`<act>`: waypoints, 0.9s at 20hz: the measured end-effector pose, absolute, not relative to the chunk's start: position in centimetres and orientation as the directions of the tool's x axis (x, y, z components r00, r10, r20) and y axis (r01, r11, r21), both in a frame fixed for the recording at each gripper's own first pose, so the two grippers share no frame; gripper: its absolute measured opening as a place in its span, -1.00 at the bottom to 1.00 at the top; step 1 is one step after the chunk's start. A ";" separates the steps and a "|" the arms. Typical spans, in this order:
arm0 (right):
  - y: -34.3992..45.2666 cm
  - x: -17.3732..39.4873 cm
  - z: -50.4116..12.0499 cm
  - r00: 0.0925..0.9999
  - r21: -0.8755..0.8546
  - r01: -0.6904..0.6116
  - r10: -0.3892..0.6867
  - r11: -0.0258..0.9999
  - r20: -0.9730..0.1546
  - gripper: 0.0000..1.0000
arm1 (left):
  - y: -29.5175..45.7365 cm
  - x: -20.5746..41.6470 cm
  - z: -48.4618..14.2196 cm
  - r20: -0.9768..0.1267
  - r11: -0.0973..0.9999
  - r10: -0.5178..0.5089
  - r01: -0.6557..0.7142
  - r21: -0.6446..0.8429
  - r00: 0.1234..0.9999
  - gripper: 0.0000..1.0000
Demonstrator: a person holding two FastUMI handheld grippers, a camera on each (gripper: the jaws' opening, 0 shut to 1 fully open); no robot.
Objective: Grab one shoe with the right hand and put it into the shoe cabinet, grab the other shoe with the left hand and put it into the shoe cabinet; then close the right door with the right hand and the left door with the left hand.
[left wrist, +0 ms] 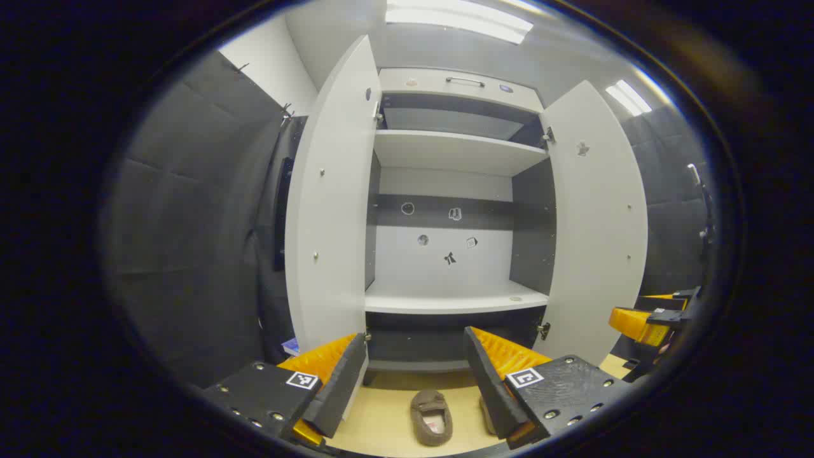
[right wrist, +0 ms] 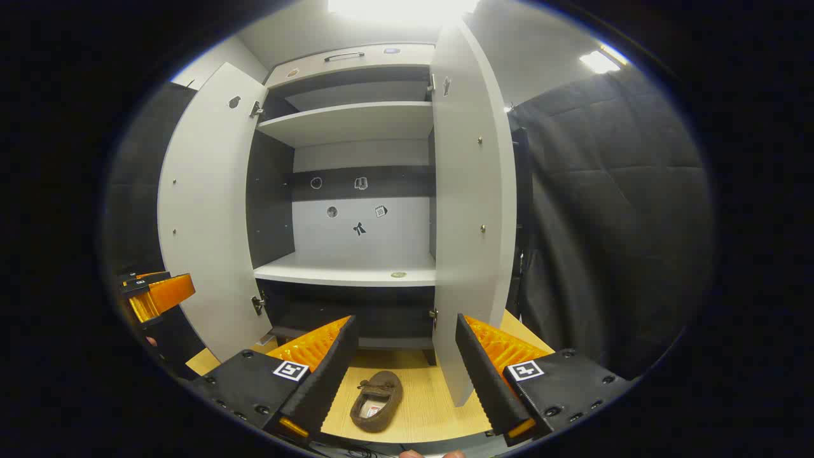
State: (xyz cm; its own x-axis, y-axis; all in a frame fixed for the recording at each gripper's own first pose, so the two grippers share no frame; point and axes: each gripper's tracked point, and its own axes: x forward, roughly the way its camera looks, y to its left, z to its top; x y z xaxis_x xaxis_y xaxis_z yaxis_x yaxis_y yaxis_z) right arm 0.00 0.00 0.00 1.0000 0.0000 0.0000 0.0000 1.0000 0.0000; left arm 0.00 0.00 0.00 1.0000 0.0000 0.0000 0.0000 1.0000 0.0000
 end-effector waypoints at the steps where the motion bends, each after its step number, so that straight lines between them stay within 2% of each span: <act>1: 0.5 0.0 -0.1 1.000 0.013 -0.004 0.004 1.000 -0.003 0.95 | 0.3 -0.1 -0.2 -0.006 1.000 -0.001 0.001 0.001 1.000 0.81; 4: 1.8 0.3 -0.7 0.999 0.039 -0.024 0.025 0.999 -0.024 0.95 | 0.2 -0.3 -1.9 -0.058 0.999 -0.032 0.032 -0.012 0.998 0.81; 5: 1.7 0.3 -0.7 1.000 0.039 -0.016 0.017 0.999 -0.024 0.95 | 0.2 -0.3 -2.2 -0.067 0.999 -0.038 0.037 -0.011 0.997 0.88; 6: 1.5 0.4 -0.6 1.000 0.044 -0.006 0.007 0.999 -0.027 0.95 | 0.3 -0.2 -2.4 -0.071 0.999 -0.038 0.038 -0.007 0.997 0.81; 8: 1.3 0.6 -0.7 0.999 0.070 0.008 -0.006 0.998 -0.034 0.95 | 0.2 -0.1 -2.2 -0.067 0.999 -0.050 0.050 -0.003 0.996 0.81; 9: 1.0 0.7 -0.7 0.999 0.081 0.020 -0.018 0.996 -0.036 0.94 | 0.1 0.1 -2.1 -0.063 0.998 -0.055 0.055 -0.002 0.996 0.94; 10: 0.8 0.7 -0.8 0.999 0.088 0.030 -0.027 0.996 -0.037 0.90 | 0.0 0.2 -1.9 -0.059 0.998 -0.059 0.059 -0.001 0.997 0.94; 11: 0.6 0.8 -1.0 0.999 0.092 0.040 -0.037 0.995 -0.038 0.94 | 0.0 0.3 -1.9 -0.057 0.998 -0.062 0.062 0.000 0.996 0.81; 13: 0.3 0.9 -1.3 0.998 0.096 0.056 -0.052 0.994 -0.047 0.91 | 0.0 0.4 -2.0 -0.060 0.998 -0.060 0.060 -0.003 0.996 0.81; 14: 0.2 0.9 -1.5 0.997 0.096 0.060 -0.055 0.994 -0.053 0.84 | 0.0 0.4 -2.1 -0.061 0.998 -0.059 0.058 -0.008 0.996 0.94; 15: 0.3 1.0 -1.7 0.997 0.093 0.058 -0.052 0.994 -0.060 0.84 | 0.1 0.4 -2.2 -0.064 0.998 -0.058 0.057 -0.014 0.996 0.94; 16: 0.3 1.0 -1.8 0.997 0.087 0.057 -0.051 0.995 -0.064 0.84 | 0.1 0.3 -2.5 -0.068 0.998 -0.057 0.056 -0.019 0.996 0.81; 17: 0.4 1.1 -1.9 0.996 0.079 0.056 -0.050 0.995 -0.071 0.92 | 0.2 0.2 -2.7 -0.073 0.998 -0.056 0.054 -0.023 0.996 0.81; 18: 0.6 1.1 -1.9 0.996 0.076 0.047 -0.041 0.996 -0.076 0.84 | 0.3 0.1 -3.0 -0.076 0.998 -0.054 0.052 -0.027 0.996 0.81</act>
State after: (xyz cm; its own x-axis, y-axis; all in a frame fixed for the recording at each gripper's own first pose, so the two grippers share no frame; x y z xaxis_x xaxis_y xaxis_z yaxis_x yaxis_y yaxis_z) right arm 1.06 0.61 -1.88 0.9963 -0.0408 -0.0757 0.0466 0.9960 0.0760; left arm 0.14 0.28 -2.96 0.9956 -0.0540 -0.0762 0.0521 0.9983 -0.0266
